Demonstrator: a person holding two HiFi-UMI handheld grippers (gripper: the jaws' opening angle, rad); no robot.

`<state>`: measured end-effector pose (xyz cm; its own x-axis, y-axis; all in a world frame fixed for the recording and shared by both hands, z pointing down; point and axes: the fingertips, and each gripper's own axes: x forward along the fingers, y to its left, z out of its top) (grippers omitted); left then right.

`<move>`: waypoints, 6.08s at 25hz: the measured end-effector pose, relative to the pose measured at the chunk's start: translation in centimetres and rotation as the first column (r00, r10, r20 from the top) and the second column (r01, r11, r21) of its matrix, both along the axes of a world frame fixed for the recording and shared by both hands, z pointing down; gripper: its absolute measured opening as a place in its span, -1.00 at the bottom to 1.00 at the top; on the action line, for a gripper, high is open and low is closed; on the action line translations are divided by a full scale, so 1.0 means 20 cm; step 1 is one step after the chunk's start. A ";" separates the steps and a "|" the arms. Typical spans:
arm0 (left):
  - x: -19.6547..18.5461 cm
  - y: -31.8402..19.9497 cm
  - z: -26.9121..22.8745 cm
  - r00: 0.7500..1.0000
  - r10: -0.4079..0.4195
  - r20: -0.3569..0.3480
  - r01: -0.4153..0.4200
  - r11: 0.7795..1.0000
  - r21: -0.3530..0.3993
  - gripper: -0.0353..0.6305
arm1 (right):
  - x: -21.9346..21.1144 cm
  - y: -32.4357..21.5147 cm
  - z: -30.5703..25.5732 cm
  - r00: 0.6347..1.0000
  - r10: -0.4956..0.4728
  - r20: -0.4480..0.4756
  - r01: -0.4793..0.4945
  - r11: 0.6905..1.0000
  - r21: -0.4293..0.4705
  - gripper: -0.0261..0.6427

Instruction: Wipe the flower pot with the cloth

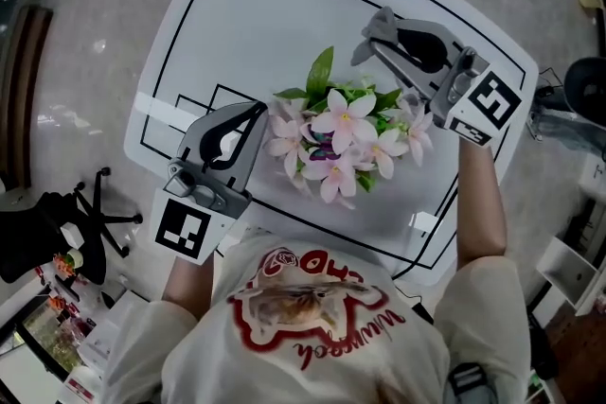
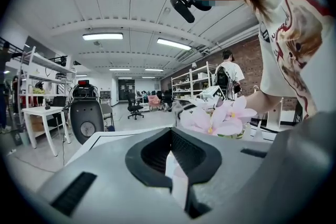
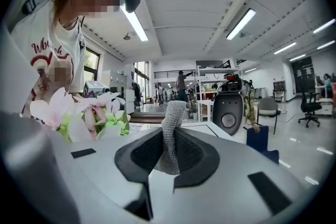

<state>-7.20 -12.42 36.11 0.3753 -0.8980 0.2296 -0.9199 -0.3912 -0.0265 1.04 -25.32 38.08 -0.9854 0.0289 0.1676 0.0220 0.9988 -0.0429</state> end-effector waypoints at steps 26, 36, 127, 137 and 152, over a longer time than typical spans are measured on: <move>0.01 0.08 0.07 0.999 -0.030 -0.036 0.029 0.999 -0.034 -0.88 | -0.13 0.19 0.29 0.969 -0.243 -0.049 0.235 0.963 -0.131 -0.77; 0.03 0.09 0.04 0.999 -0.011 -0.045 0.010 1.000 -0.009 -0.88 | -0.09 0.24 0.33 0.960 -0.276 -0.048 0.269 0.955 -0.124 -0.77; 0.09 0.30 -0.06 0.945 0.325 -0.043 -0.322 0.945 0.060 -0.88 | 0.37 0.55 0.40 0.841 0.511 -0.176 -0.537 0.829 -0.157 -0.77; 0.07 0.34 -0.05 0.933 0.357 -0.052 -0.354 0.933 0.067 -0.88 | 0.36 0.61 0.41 0.803 0.567 -0.185 -0.592 0.793 -0.143 -0.77; 0.01 0.41 -0.02 0.920 0.385 -0.072 -0.382 0.922 0.057 -0.88 | 0.35 0.68 0.41 0.713 0.675 -0.190 -0.700 0.700 -0.140 -0.76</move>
<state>-6.94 -4.19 35.75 0.7085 -0.6894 0.1508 -0.6992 -0.7147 0.0176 8.08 -11.80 46.37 -0.7163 -0.6060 0.3461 -0.6853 0.7043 -0.1853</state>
